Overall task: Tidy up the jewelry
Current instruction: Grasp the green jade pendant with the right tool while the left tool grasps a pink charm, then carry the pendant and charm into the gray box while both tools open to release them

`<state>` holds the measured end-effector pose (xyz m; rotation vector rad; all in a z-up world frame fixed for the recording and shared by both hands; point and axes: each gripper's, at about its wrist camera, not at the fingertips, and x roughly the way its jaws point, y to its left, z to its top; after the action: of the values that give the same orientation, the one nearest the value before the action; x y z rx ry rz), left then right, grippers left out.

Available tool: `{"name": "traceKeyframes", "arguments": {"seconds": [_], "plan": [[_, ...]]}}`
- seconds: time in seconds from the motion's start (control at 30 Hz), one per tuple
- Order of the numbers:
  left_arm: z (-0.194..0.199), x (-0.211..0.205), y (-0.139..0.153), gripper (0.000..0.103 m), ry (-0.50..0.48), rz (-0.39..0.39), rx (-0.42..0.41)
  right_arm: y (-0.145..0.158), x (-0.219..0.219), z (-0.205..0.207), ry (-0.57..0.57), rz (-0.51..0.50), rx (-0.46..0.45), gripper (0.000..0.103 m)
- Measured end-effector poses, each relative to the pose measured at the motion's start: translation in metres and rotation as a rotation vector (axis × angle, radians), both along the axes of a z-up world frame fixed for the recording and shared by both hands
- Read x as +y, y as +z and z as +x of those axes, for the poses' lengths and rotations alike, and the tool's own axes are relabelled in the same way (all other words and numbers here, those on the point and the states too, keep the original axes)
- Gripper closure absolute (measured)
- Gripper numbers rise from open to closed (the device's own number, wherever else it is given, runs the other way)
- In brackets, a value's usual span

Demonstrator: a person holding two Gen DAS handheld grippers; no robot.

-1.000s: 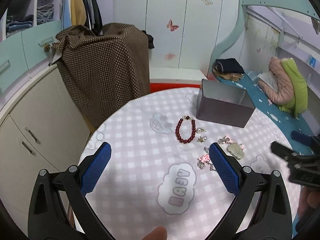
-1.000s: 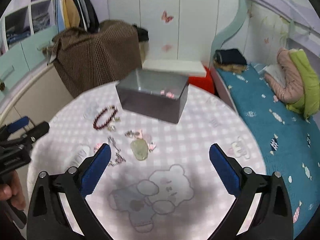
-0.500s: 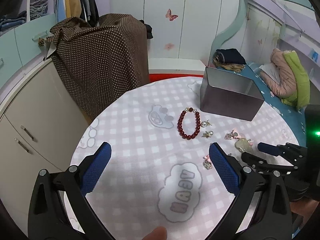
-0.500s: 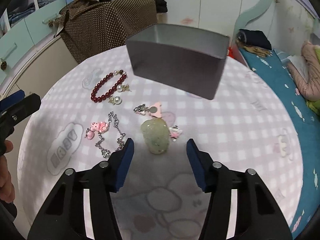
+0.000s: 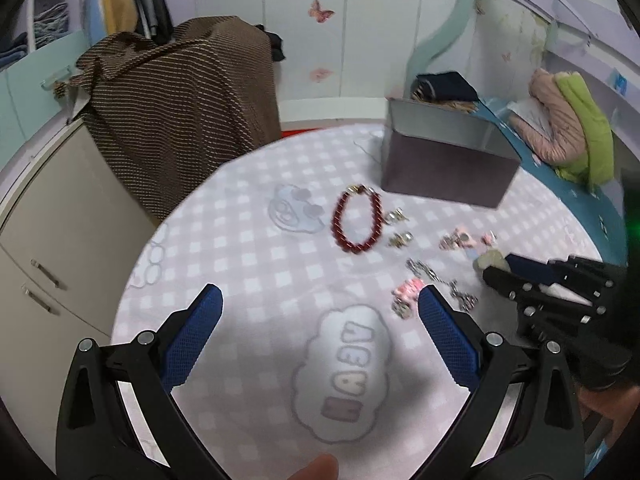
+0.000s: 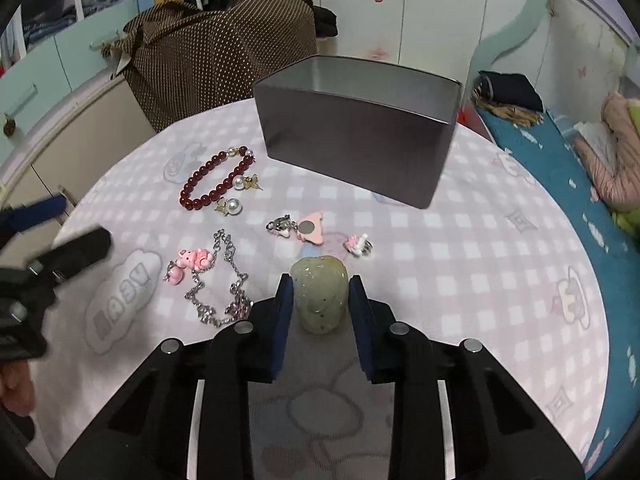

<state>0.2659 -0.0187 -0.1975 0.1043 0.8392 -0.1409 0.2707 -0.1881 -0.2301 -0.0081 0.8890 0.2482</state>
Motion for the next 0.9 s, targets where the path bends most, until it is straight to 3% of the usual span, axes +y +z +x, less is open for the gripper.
{"name": "traceKeyframes", "arguments": {"seconds": [0.2, 0.33, 0.43, 0.7, 0.77, 0.8, 0.9], "plan": [[0.007, -0.023, -0.021, 0.005, -0.054, 0.058, 0.035, 0.006, -0.013, -0.008, -0.023, 0.042, 0.005, 0.077], [0.015, -0.025, -0.034, 0.006, -0.041, 0.052, 0.065, 0.008, -0.02, -0.01, -0.038, 0.059, 0.009, 0.077], [0.02, -0.02, -0.041, 0.028, -0.041, 0.008, 0.097, 0.009, -0.023, -0.012, -0.04, 0.062, 0.008, 0.077], [0.022, -0.026, -0.038, 0.053, -0.101, -0.003, 0.077, 0.011, -0.025, -0.013, -0.041, 0.076, 0.003, 0.077], [0.024, -0.027, -0.038, 0.086, -0.123, -0.023, 0.079, 0.012, -0.023, -0.014, -0.039, 0.079, 0.002, 0.077], [0.026, -0.026, -0.037, 0.092, -0.132, -0.046, 0.09, 0.012, -0.023, -0.015, -0.039, 0.079, 0.001, 0.077], [0.027, -0.02, -0.034, 0.092, -0.142, -0.125, 0.109, 0.017, -0.024, -0.017, -0.039, 0.086, -0.007, 0.077]]}}
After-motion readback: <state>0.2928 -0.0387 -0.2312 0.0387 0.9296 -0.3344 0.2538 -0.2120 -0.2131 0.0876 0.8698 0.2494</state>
